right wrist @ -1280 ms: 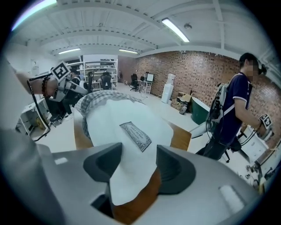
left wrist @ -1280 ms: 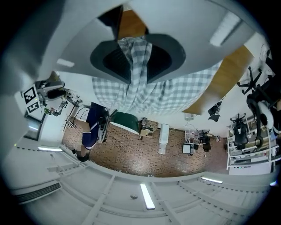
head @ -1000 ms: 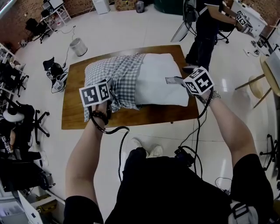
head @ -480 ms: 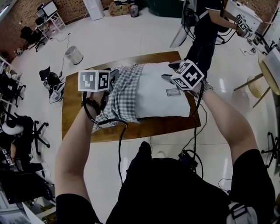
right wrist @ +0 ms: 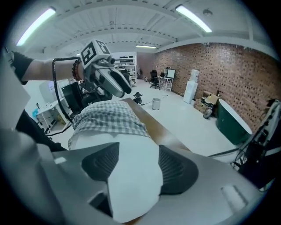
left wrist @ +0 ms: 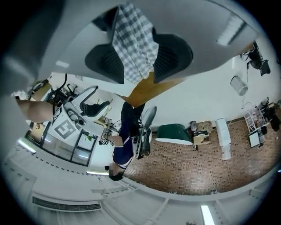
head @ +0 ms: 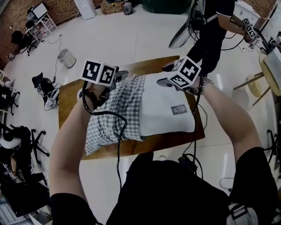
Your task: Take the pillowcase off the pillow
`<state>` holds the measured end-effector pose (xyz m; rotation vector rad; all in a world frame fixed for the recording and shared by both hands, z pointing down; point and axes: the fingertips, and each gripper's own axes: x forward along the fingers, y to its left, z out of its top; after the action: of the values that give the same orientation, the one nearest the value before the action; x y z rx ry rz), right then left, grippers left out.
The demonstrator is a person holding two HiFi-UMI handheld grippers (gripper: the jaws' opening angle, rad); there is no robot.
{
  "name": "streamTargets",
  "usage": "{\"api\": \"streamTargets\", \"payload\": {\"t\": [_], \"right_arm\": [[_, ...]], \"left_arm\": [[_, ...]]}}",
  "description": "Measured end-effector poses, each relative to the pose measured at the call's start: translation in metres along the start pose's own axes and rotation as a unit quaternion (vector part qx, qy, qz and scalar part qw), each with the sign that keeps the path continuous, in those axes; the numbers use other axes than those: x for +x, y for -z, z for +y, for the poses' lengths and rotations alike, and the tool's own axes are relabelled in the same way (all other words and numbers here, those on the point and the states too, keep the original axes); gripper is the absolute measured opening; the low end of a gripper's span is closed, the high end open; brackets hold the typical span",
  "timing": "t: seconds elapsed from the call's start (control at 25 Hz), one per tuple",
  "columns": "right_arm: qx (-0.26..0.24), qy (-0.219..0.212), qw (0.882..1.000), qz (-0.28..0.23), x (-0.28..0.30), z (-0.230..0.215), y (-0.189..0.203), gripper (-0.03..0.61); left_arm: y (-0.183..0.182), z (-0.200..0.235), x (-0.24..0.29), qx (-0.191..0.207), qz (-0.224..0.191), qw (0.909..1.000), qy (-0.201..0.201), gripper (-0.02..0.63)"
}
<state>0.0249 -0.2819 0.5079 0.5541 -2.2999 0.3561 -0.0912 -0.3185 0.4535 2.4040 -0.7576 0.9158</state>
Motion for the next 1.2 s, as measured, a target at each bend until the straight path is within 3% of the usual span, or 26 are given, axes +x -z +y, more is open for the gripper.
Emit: {"api": "streamTargets", "payload": {"t": [0.16,0.4,0.6,0.76,1.2], "right_arm": [[-0.001,-0.055,0.998,0.025,0.023,-0.031,-0.015,0.298],[0.019,-0.144,0.987,0.065,0.041,-0.084,-0.037,0.318],[0.055,-0.209,0.971,0.104,0.082,-0.115,-0.026,0.327],[0.079,-0.248,0.957,0.128,0.088,-0.119,-0.029,0.339],[0.092,-0.292,0.931,0.197,0.124,-0.109,-0.009,0.351]], "left_arm": [[-0.014,0.021,0.036,0.001,0.059,0.9959,0.068,0.215],[-0.040,0.047,0.082,-0.013,0.142,0.9768,0.160,0.215],[-0.040,0.086,0.130,-0.034,0.179,0.9637,0.195,0.215],[-0.041,0.090,0.141,-0.045,0.210,0.9502,0.226,0.215],[-0.001,0.089,0.167,-0.046,0.275,0.9217,0.270,0.212]]}}
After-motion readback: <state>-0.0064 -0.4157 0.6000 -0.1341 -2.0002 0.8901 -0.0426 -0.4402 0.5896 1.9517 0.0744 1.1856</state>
